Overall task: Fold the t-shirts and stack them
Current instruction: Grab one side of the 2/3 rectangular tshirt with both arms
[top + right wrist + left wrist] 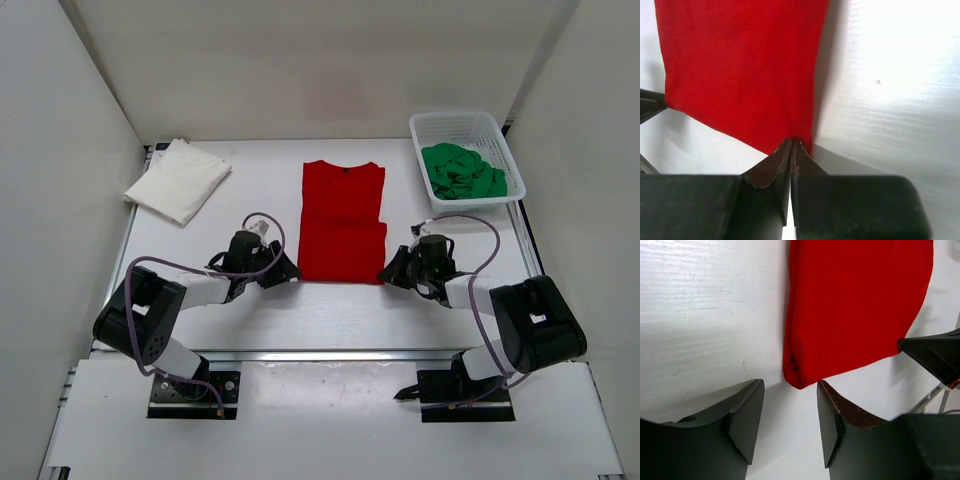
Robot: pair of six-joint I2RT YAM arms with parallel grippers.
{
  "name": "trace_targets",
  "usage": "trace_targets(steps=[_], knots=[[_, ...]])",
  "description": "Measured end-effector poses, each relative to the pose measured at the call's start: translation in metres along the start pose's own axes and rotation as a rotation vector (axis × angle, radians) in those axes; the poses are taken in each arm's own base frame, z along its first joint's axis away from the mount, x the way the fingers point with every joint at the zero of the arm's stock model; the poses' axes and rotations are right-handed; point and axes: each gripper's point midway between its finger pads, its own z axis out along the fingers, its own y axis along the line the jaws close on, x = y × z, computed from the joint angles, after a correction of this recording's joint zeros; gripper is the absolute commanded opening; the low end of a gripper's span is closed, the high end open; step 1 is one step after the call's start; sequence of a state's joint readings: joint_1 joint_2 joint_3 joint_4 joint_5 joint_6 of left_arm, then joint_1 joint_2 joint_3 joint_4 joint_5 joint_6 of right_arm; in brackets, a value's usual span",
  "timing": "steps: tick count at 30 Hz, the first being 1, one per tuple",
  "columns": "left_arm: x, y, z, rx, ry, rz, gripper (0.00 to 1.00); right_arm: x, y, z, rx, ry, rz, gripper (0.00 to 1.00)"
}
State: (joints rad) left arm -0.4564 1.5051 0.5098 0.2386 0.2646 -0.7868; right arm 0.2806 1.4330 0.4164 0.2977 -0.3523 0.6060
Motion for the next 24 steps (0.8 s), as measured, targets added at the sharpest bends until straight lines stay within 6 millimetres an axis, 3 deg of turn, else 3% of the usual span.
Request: trace_targets(steps=[2, 4, 6, 8, 17, 24], knots=[[0.000, -0.001, 0.002, 0.003, 0.001, 0.003, 0.55, 0.002, -0.001, -0.002, -0.003, -0.004, 0.001, 0.09], [0.000, -0.002, 0.004, 0.001, 0.004, 0.005, 0.53, 0.002, -0.001, -0.007, -0.005, -0.013, -0.003, 0.29], [0.001, -0.002, 0.005, -0.003, 0.005, 0.010, 0.50, 0.000, 0.001, -0.014, -0.009, -0.041, -0.017, 0.41], [0.002, -0.003, 0.006, -0.006, 0.008, 0.017, 0.50, 0.001, 0.001, -0.021, -0.008, -0.067, -0.026, 0.47], [0.006, -0.015, 0.013, 0.025, 0.012, 0.035, 0.57, 0.001, -0.004, -0.025, -0.004, -0.077, -0.023, 0.44], [0.021, -0.020, 0.005, 0.041, 0.028, 0.032, 0.57, -0.005, 0.000, -0.046, -0.036, -0.149, -0.019, 0.42]])
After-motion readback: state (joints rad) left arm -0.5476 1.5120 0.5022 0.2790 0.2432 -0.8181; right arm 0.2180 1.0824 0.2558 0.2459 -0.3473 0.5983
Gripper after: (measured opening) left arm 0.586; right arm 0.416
